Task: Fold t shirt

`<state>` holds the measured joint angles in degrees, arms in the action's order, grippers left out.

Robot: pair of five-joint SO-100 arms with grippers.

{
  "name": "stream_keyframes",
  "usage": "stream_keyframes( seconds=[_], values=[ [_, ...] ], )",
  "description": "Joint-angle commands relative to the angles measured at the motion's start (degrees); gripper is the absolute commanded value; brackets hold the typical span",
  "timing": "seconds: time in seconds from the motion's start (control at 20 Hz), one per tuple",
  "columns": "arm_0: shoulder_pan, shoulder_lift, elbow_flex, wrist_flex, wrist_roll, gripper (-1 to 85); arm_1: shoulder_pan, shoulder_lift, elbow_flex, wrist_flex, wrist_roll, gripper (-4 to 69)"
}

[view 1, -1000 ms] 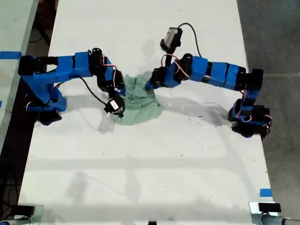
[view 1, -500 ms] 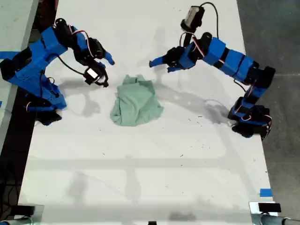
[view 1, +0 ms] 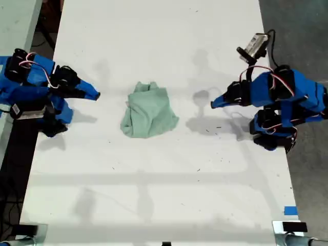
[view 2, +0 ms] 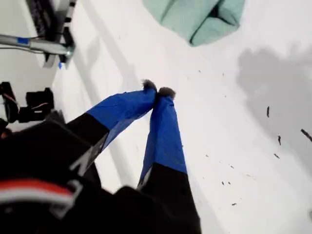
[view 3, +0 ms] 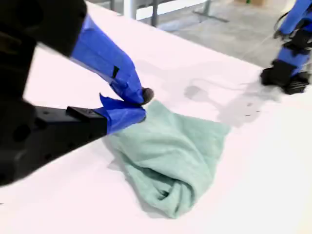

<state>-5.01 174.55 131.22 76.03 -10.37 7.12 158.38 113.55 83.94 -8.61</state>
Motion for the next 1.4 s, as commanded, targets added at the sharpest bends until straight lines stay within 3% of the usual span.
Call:
stream_keyframes(
  seconds=[0.0,0.1,0.2,0.25,0.3,0.4,0.45,0.55,0.65,0.7,0.75,0.8,0.85,0.9,0.95,1.15,1.3,1.35],
  values=[
    [6.5,8.61,18.46,-12.22,-2.72,-0.3,-4.04,13.62,14.68,-4.04,2.81,1.4],
    [7.47,15.03,30.94,-18.19,0.97,-0.3,-5.89,20.57,27.42,-7.29,3.43,1.4],
    [4.22,30.32,44.3,-14.15,5.89,-0.3,-6.94,33.05,41.13,-7.73,4.13,1.4],
    [4.57,31.9,46.49,-12.04,6.15,-0.3,-6.94,42.71,47.64,-5.01,4.66,1.4],
    [6.33,31.64,46.93,-13.89,7.21,-0.3,-6.86,42.63,50.63,-3.16,5.1,1.4],
    [4.22,31.9,47.2,-10.99,4.66,-0.1,-4.48,42.63,57.57,-0.79,4.57,1.4],
    [4.31,31.99,48.16,-11.87,2.55,-0.1,-3.34,42.71,59.15,-1.05,1.58,1.4],
    [5.89,31.99,49.66,-14.33,-0.35,-0.1,-3.34,42.71,61.08,-2.11,2.99,3.3],
    [6.06,31.99,51.06,-15.03,-0.26,-0.1,-4.22,42.71,61.26,-2.2,-2.2,12.3],
    [5.71,31.99,53.0,-15.29,0.09,1.2,-6.33,42.71,61.26,-2.2,-8.0,13.4],
    [6.42,31.82,52.73,-14.94,5.1,6.6,-10.2,42.71,61.26,-2.29,-9.49,13.5],
    [7.03,31.99,52.73,-15.29,9.23,10.0,-14.59,42.71,61.44,-2.64,-3.6,13.2],
    [7.47,31.99,52.73,-15.29,9.05,11.2,-18.54,42.71,61.52,-2.81,5.01,13.0],
    [7.47,31.99,52.73,-15.29,8.96,11.2,-21.53,42.71,62.23,-3.34,4.48,12.8],
    [7.47,31.99,52.73,-15.29,8.88,11.2,-22.41,42.71,62.84,-4.13,-1.58,13.0],
    [7.29,31.99,52.73,-15.29,8.88,11.2,-18.98,42.71,62.93,-4.04,-8.44,12.8],
    [7.29,31.99,52.73,-15.29,8.88,11.2,-19.25,42.71,62.93,-4.04,-20.39,12.7],
    [7.29,31.99,52.73,-15.29,8.88,11.2,-19.25,42.71,62.93,-4.04,-20.92,12.6]
  ],
)
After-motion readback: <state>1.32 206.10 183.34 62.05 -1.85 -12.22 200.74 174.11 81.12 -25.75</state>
